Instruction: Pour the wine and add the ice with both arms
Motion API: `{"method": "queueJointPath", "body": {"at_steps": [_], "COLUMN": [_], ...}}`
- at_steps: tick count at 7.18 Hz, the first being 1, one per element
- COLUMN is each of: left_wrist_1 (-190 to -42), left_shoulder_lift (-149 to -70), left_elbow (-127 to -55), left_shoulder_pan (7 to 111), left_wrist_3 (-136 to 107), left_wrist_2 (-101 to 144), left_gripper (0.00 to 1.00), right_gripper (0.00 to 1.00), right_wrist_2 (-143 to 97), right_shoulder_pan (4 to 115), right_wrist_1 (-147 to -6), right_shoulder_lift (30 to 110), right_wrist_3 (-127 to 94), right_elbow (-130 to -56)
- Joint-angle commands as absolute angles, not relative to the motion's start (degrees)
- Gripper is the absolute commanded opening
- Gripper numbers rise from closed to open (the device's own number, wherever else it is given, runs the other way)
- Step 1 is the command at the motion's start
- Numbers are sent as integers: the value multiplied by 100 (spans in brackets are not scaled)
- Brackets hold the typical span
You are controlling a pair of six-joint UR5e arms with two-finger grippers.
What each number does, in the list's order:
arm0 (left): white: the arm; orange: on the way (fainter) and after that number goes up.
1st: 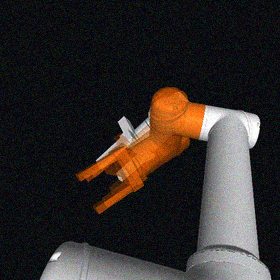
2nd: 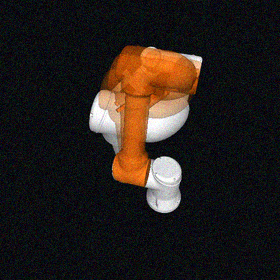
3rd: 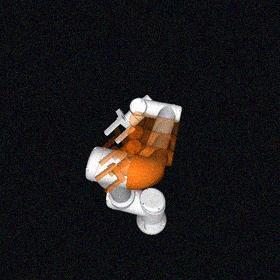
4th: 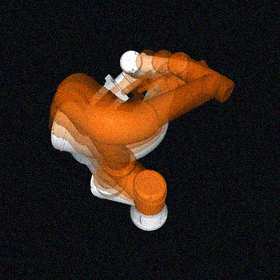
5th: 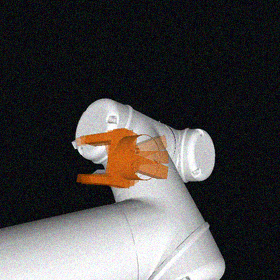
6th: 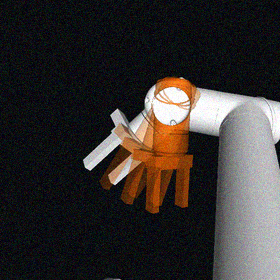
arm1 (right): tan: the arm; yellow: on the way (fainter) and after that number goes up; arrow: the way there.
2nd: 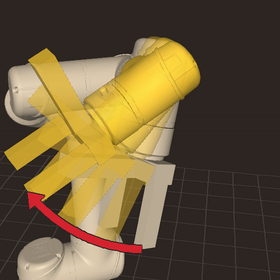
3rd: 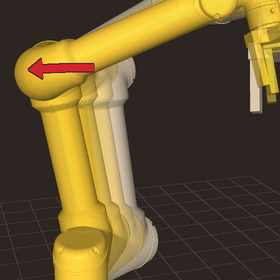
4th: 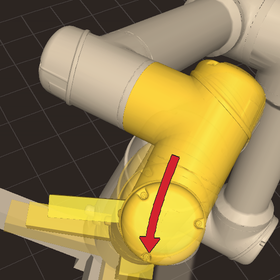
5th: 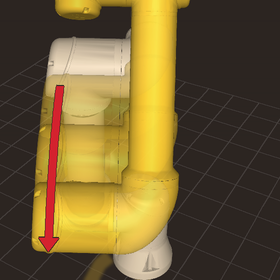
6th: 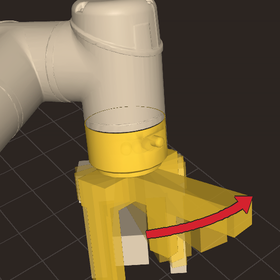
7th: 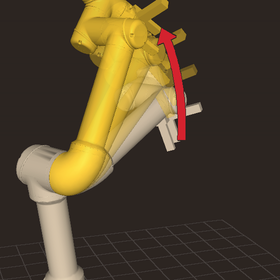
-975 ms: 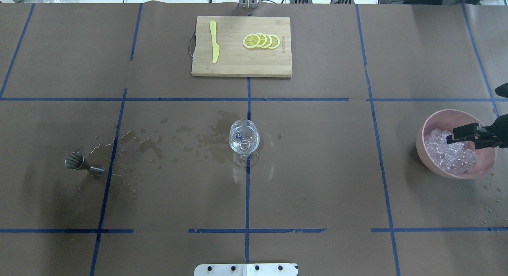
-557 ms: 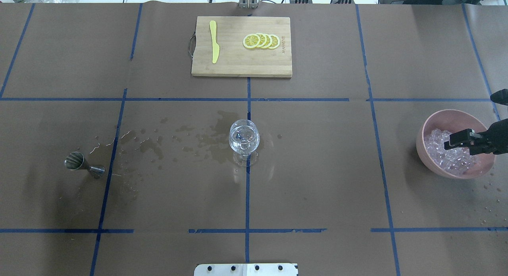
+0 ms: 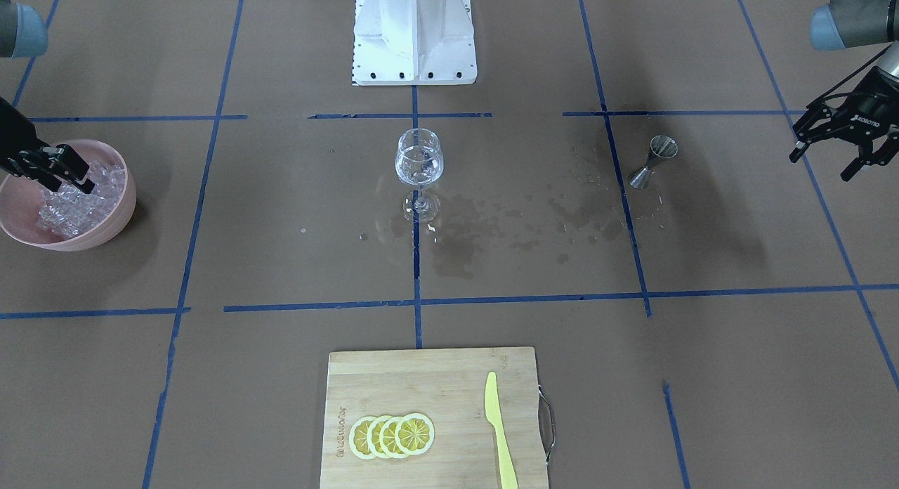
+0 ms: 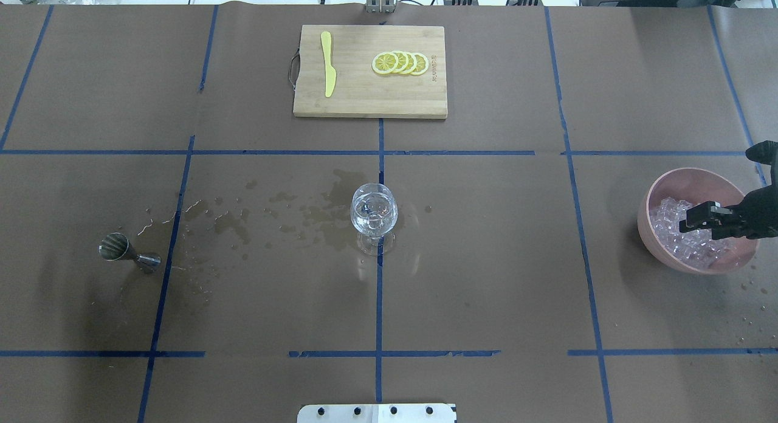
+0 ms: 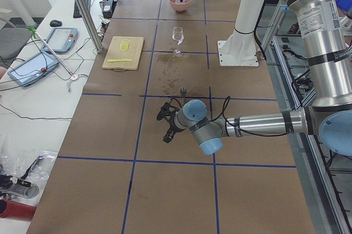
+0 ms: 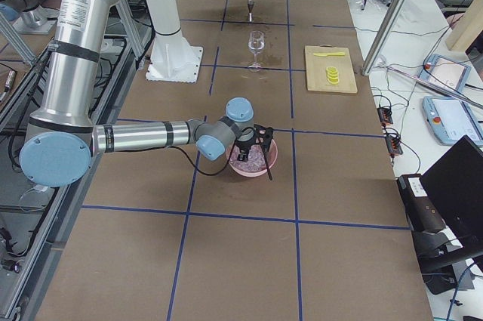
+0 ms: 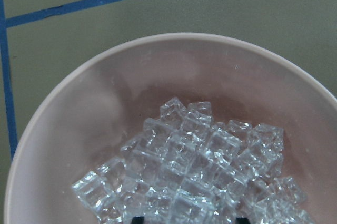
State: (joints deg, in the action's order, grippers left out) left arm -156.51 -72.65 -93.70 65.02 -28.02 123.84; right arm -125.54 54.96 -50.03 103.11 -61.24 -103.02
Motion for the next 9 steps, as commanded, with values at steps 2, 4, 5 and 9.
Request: {"method": "queueJointPath", "body": {"at_steps": [2,4,5,9], "left_wrist_1": [-15653,-15671,-15688,-15645], "left_shoulder_lift": [-7260,-7225,-7216,-7600], "left_elbow": [-9369,-9378,-9395,-9378], "left_shoulder_pan": [6504,6504,6504,6478], "left_wrist_3": [-2795,-2778,-2777,-3607], "left_wrist_2": [12375,12392,12393,12410], "left_gripper": [100,100,100,100], "right_gripper": [0,0,0,0], "right_wrist_2": [-12560,-12647,-12613,-12490], "right_shoulder_pan": [5511,5729,5739,5409], "right_wrist_1": [-5001,-5044,-5062,-7255], "right_shoulder_lift": [10292,10310,10249,8205], "right_wrist_3": [-6126,-6126,-6143,-7262], "right_elbow": [-10353,-10887,-11098,-11802]}}
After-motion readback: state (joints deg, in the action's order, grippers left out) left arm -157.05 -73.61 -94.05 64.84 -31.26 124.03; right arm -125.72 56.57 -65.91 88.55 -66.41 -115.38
